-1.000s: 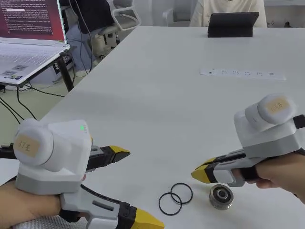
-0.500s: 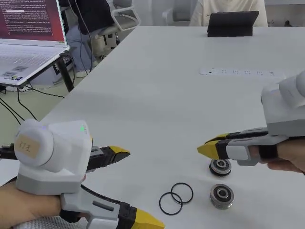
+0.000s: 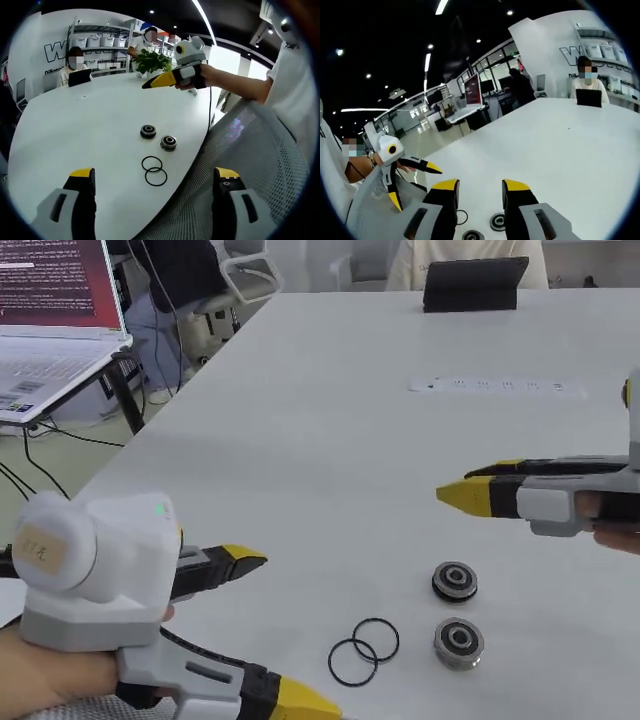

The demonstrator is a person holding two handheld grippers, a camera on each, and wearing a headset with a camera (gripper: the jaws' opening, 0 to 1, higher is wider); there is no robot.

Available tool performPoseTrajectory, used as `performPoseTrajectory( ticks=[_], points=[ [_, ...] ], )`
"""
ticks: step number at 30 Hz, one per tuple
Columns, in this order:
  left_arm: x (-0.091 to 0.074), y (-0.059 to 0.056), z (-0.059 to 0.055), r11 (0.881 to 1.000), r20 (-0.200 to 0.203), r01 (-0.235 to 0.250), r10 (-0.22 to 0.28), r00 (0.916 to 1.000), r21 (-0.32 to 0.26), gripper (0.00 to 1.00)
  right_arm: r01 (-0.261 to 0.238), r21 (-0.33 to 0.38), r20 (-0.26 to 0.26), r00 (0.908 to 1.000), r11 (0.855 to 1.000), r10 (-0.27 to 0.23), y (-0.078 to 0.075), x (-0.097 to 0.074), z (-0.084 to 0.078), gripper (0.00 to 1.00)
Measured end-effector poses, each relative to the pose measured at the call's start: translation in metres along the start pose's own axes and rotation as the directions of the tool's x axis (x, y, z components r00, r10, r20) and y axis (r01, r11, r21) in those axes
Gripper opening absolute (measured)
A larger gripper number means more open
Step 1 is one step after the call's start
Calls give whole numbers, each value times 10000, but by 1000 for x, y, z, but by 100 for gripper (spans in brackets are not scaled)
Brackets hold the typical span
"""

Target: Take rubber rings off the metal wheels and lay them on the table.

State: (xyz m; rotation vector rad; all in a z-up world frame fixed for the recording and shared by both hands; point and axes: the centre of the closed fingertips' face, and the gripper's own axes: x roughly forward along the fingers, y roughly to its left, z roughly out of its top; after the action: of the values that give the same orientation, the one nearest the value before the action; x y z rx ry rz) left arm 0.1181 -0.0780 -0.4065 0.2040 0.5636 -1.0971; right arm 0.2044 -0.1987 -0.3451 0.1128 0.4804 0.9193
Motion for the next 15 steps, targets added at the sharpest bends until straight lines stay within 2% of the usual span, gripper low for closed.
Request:
performPoseTrajectory(
  ticks=[3, 6, 11, 14, 15],
  points=[
    [-1, -2, 5, 9999, 210, 100, -101, 9997, 22, 97, 38, -39, 392, 9992, 10000, -36, -5, -8, 7, 38],
    [-4, -5, 15, 9995, 595, 296, -303, 9978, 127, 97, 102, -26, 791, 9968, 9999, -99, -11, -17, 14, 41],
    [-5, -2, 24, 9983, 657, 234, -269, 9975, 531, 98, 378, -82, 939, 9949, 9993, -369, -23, -29, 13, 46],
    [-7, 1, 34, 9972, 731, 244, -296, 9969, 708, 98, 512, -167, 887, 9948, 9985, -495, -29, -36, 8, 46],
    [-9, 2, 41, 9962, 853, 223, -296, 9959, 847, 98, 545, -212, 868, 9948, 9983, -524, -31, -37, 6, 46]
  ],
)
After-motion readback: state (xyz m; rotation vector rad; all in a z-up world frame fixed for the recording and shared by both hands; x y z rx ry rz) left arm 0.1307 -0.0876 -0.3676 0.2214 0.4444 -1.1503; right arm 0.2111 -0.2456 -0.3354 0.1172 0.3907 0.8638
